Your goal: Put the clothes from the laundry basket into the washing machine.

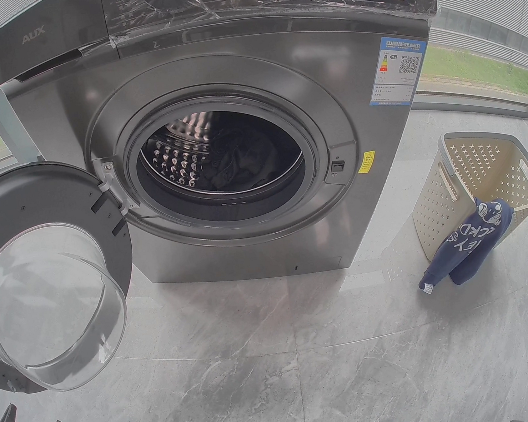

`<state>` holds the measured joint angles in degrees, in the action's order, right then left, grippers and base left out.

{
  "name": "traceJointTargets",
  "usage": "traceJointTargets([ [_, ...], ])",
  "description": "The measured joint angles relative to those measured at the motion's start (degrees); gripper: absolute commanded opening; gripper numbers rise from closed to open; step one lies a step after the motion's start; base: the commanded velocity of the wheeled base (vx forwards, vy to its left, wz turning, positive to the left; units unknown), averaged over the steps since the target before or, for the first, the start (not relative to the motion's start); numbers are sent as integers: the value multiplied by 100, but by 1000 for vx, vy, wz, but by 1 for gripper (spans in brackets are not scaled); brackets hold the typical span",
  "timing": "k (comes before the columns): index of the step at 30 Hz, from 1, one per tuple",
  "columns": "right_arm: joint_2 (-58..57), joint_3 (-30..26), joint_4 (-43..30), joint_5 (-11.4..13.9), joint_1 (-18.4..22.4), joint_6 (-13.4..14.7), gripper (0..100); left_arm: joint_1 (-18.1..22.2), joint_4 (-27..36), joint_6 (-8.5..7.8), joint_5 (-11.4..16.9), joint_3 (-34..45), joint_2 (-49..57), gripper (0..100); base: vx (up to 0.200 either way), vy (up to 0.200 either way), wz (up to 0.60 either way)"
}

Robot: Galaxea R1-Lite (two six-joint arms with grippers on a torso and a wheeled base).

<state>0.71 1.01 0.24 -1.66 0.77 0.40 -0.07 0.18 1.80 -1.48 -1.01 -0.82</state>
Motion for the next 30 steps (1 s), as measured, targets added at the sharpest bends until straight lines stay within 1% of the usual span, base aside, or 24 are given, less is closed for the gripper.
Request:
traceJointTargets([
  [3, -2, 0, 5, 40, 0, -24, 100, -2, -7, -2, 6, 0, 9, 100, 0, -200, 0],
  [30, 2, 0, -2, 43, -17, -24, 100, -2, -11, 40, -11, 0, 13, 100, 0, -200, 0],
])
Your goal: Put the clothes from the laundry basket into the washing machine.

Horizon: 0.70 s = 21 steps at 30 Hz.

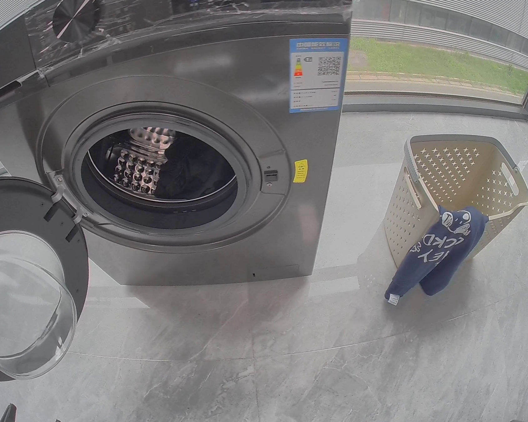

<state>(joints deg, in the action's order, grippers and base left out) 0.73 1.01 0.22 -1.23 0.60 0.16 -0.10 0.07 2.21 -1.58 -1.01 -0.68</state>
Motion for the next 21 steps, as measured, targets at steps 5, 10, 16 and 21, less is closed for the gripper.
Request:
traceJointTargets([
  [5, 1, 0, 2, 4, 0, -16, 100, -6, 2, 48, -13, 0, -2, 100, 0, -200, 0],
  [10, 1, 0, 0, 22, 4, -21, 100, -1, -2, 55, -9, 0, -5, 100, 0, -40, 0],
  [16, 4, 0, 0, 23, 2, -27, 100, 0, 0, 50, -13, 0, -6, 100, 0, 0, -400],
  [21, 4, 0, 2, 20, 11, -26, 100, -1, 2, 50, -22, 0, -9, 100, 0, 0, 0],
])
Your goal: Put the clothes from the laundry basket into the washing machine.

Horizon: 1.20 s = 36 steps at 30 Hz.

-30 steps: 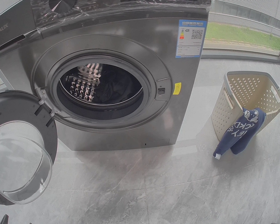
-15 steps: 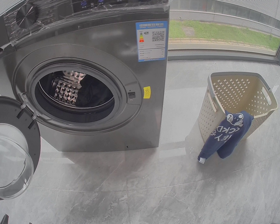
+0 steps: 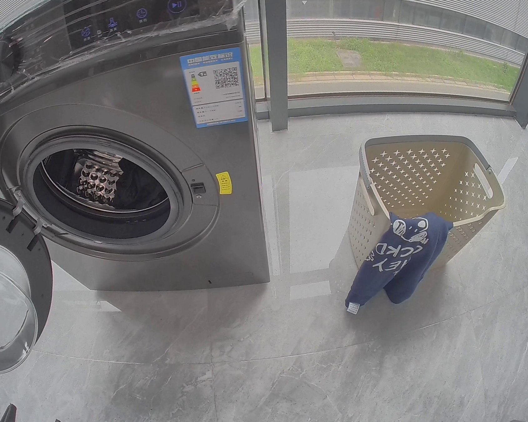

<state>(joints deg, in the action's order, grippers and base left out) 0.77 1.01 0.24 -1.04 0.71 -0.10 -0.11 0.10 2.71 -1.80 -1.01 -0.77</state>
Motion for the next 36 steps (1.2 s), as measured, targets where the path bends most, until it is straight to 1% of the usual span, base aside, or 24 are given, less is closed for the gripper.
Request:
traceJointTargets([
  [6, 2, 0, 0, 0, 0, 2, 100, 1, 0, 2, 11, 0, 0, 100, 0, 0, 0],
  [36, 9, 0, -2, -38, -9, -1, 100, 0, 0, 0, 4, 0, -9, 100, 0, -200, 0],
])
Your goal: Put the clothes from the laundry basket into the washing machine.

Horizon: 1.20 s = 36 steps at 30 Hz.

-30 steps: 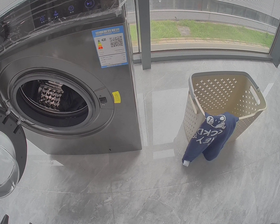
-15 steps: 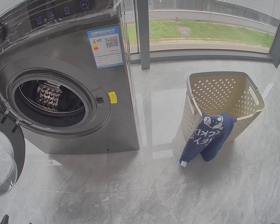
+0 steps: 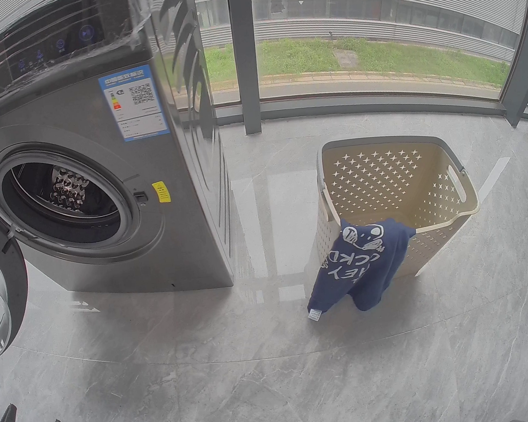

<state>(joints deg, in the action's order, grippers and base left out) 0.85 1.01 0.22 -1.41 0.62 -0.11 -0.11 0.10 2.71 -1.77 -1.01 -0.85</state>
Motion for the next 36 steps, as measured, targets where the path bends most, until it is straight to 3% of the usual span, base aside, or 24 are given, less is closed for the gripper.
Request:
traceJointTargets([
  [9, 0, 0, 0, 38, 9, -16, 100, 1, -2, -6, -15, 0, -2, 100, 0, -67, 0],
  [15, 0, 0, 2, 38, 9, -5, 100, 1, 1, 5, 11, 0, -2, 100, 200, 0, 0],
  [36, 5, 182, 141, 41, 6, 11, 100, 0, 0, 0, -1, 0, -7, 100, 0, 0, 0],
])
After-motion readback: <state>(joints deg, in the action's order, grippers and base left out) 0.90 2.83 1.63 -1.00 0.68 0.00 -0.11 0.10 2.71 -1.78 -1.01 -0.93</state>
